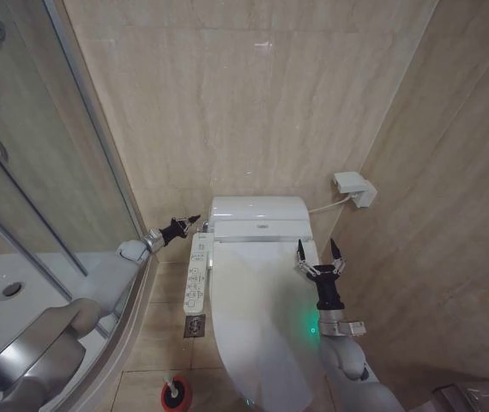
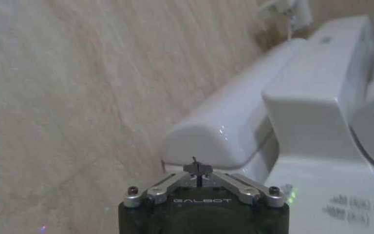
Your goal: Open the toilet lid, clean the toilet bowl with a toilet brush, close the toilet lid, and flush.
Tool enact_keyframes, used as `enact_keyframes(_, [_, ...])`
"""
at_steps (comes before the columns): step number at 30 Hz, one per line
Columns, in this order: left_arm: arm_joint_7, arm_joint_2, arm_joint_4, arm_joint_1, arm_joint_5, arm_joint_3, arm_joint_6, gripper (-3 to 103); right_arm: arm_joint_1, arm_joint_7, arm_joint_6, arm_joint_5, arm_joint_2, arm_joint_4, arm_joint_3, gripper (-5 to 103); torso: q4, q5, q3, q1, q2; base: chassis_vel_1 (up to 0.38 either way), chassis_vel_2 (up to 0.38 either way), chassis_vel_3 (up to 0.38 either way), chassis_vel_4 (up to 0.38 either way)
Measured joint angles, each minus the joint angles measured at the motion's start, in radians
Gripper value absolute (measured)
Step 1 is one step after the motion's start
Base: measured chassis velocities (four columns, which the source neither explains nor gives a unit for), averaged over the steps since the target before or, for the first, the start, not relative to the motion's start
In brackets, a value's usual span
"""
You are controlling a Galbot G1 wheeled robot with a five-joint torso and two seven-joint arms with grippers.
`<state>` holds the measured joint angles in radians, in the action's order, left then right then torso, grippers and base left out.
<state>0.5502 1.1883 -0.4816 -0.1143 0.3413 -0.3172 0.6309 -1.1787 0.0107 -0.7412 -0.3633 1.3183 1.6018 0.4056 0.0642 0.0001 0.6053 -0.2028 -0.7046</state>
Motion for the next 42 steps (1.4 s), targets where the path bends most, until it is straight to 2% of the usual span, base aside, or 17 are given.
enact_keyframes(9, [-0.003,0.017,0.052,0.005,-0.015,-0.056,-0.001,0,-0.004,0.001,-0.001,0.0,0.008,0.003,0.0,100,0.0,-0.0001,0.0,0.0,0.0,0.0,0.0,0.0,0.0])
enact_keyframes(12, [-0.022,0.022,0.061,0.005,-0.031,-0.066,-0.005,0,-0.007,0.001,-0.002,0.0,0.008,0.007,0.001,100,0.0,-0.0001,0.0,0.0,0.0,0.0,0.0,0.0,0.0])
enact_keyframes(17, [-0.066,0.03,0.067,0.002,-0.04,-0.062,-0.023,0,-0.009,0.001,-0.003,-0.001,0.007,0.007,0.003,100,0.0,0.0,0.0,0.0,0.0,0.0,0.0,0.0,0.0])
enact_keyframes(31, [-0.095,0.057,0.084,-0.028,-0.044,-0.05,-0.043,0,-0.007,0.001,-0.003,0.0,0.016,0.007,0.001,100,-0.0008,0.0001,0.0,0.0,0.0,0.0,0.0,0.0,0.0])
enact_keyframes(42, [-0.124,0.067,0.084,-0.035,-0.056,-0.047,-0.054,0,-0.005,0.001,-0.003,-0.001,0.011,0.003,0.003,100,0.0,0.0001,0.0,0.0,0.0,0.0,0.0,0.0,0.0])
